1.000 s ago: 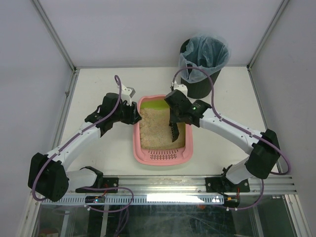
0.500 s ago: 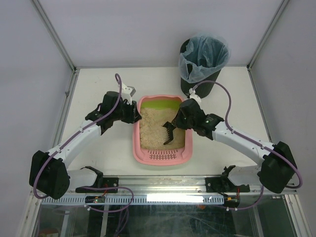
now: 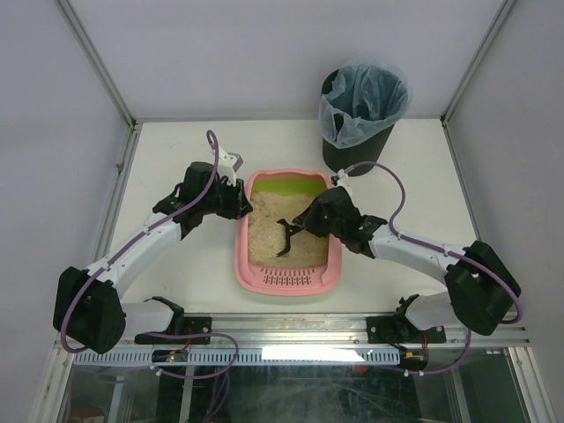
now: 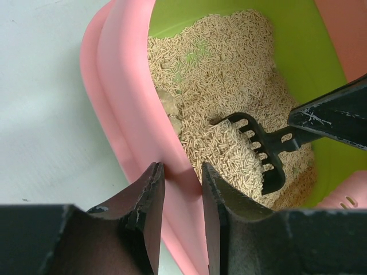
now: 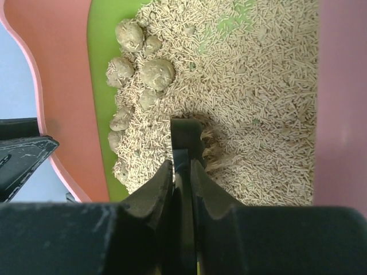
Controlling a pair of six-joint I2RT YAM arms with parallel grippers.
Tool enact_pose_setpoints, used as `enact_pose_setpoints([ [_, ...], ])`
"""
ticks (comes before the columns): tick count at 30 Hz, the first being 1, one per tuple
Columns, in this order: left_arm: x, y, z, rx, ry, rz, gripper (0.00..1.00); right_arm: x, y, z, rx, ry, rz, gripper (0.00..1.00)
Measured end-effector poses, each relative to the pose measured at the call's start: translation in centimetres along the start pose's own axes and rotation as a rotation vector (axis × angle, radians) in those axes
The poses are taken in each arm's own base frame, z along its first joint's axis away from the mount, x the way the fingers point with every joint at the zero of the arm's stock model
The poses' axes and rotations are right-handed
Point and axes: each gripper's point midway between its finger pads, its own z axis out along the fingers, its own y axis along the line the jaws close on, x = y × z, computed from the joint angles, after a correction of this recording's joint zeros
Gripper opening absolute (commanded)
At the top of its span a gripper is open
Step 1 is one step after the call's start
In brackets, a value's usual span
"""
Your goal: Clean the litter box
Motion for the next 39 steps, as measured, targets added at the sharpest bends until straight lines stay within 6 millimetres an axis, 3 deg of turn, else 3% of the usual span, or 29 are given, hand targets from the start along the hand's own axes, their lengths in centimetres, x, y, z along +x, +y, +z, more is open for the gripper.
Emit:
enact_pose_setpoints([
  [9, -0.1, 0.3, 0.0, -0.008, -0.003, 0.002, 0.08, 0.0, 0.6, 0.5, -0.06, -0.016, 0.037, 0.0],
  [16, -0.4, 0.1, 0.2, 0.004, -0.012, 0.004, 0.1, -0.4, -0.1, -1.3, -0.071, -0.072, 0.059, 0.0],
  [25, -0.4, 0.1, 0.2, 0.006, -0.012, 0.005, 0.19, -3.9, -0.3, -5.2, -0.124, -0.206, 0.159, 0.0],
  [39, -0.6, 0.2, -0.2, -0.007, -0.022, 0.008, 0.22, -8.7, -3.0, -7.3, -0.193, -0.334, 0.277, 0.0],
])
